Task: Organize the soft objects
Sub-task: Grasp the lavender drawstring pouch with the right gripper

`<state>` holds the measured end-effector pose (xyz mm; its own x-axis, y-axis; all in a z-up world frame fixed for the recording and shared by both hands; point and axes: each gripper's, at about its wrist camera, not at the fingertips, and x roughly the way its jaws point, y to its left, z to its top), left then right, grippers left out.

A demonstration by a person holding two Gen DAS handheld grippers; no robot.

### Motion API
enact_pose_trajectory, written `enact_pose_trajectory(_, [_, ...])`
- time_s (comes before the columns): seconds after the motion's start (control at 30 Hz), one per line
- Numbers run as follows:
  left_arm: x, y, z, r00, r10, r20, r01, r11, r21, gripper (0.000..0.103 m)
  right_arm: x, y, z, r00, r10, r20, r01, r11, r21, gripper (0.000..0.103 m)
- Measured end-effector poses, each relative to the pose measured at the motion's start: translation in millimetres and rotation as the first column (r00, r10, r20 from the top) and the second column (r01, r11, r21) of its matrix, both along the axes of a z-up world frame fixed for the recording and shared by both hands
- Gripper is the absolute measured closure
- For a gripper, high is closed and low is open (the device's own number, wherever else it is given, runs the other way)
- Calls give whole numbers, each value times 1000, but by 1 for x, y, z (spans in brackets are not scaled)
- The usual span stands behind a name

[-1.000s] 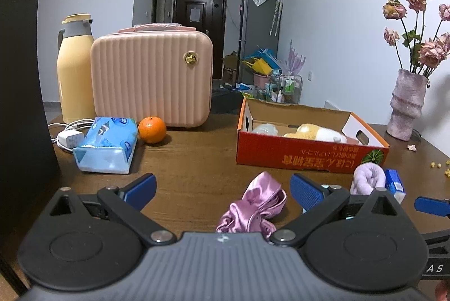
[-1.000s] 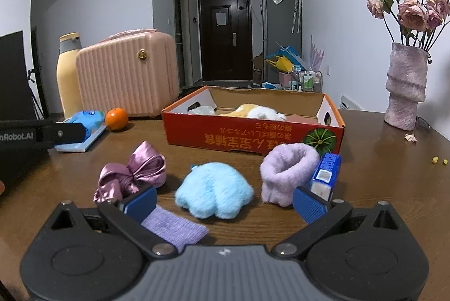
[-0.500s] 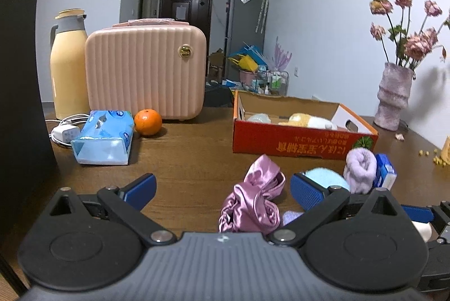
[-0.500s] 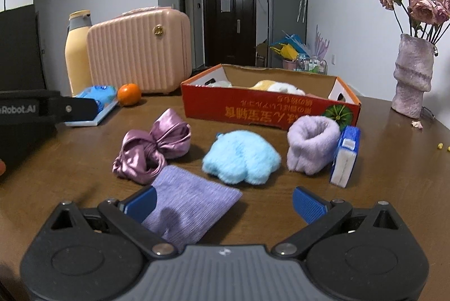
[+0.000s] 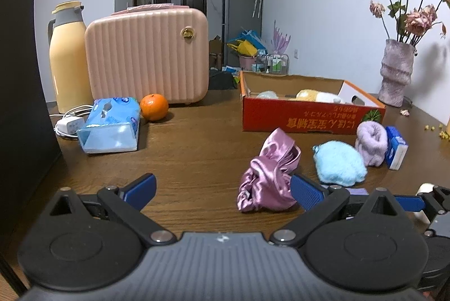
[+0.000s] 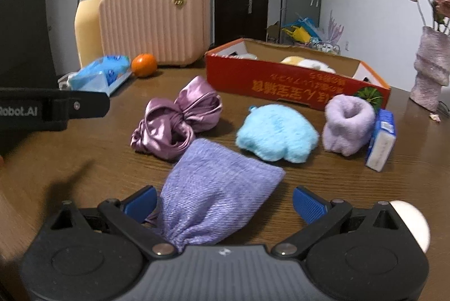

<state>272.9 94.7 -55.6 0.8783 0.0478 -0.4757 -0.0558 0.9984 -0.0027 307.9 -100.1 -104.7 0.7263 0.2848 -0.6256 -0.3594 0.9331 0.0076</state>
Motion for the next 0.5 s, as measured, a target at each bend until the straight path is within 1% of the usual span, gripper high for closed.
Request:
enact_pose_trajectory(0.23, [2, 8, -5, 1000, 7, -23, -7, 1000, -2, 0, 15, 12, -9, 1000, 13, -17, -14, 999, -35, 2])
enact_pose_trajectory(0.3, [3, 9, -5, 1000, 7, -25, -7, 1000, -4, 0, 18, 14, -11, 1000, 17, -23, -18, 999, -44, 8])
enact_pose_trajectory(0.5, [4, 6, -6, 1000, 0, -27, 0, 1000, 4, 0, 18, 8, -13, 999, 30, -41, -30, 1000, -2, 15])
